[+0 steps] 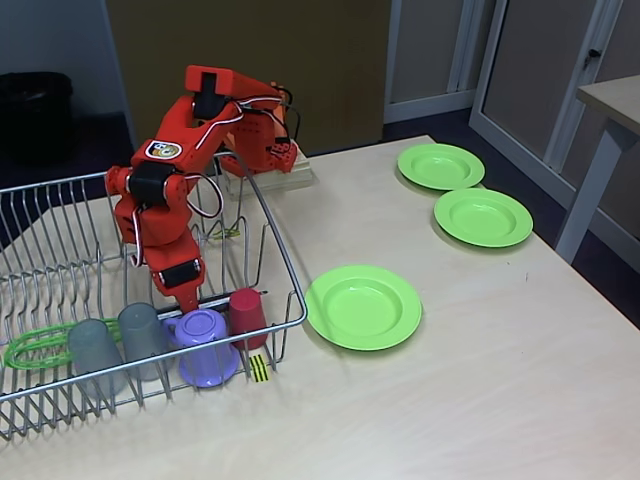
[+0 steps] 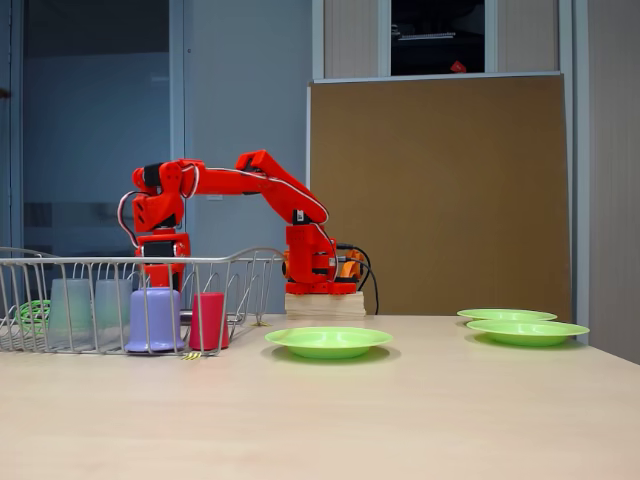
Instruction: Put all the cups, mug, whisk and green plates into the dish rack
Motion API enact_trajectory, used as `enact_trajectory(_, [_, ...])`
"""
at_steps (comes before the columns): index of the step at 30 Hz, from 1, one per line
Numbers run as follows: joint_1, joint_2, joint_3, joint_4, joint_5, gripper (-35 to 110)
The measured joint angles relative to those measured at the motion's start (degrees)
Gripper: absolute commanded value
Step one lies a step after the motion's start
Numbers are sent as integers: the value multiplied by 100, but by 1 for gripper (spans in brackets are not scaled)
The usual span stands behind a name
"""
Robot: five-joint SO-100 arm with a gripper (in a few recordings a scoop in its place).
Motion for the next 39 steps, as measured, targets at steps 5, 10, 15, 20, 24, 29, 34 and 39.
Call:
enact_trajectory(5, [0, -44, -105, -9, 0, 24])
enact_trajectory(10, [-44, -44, -123, 62, 105, 24])
enact_trajectory(15, [-53, -44, -281, 220, 105, 22])
enact_trajectory(20, [-158, -44, -316, 325, 193, 21])
enact_trajectory(24, [-211, -35, -290, 334, 211, 20])
enact_trajectory(29, [-299, 237, 44, 290, 360, 14])
enact_trajectory(34, [-281, 694, 677, 97, 519, 7])
enact_trajectory(39, [-264, 1134, 1046, 53, 624, 0])
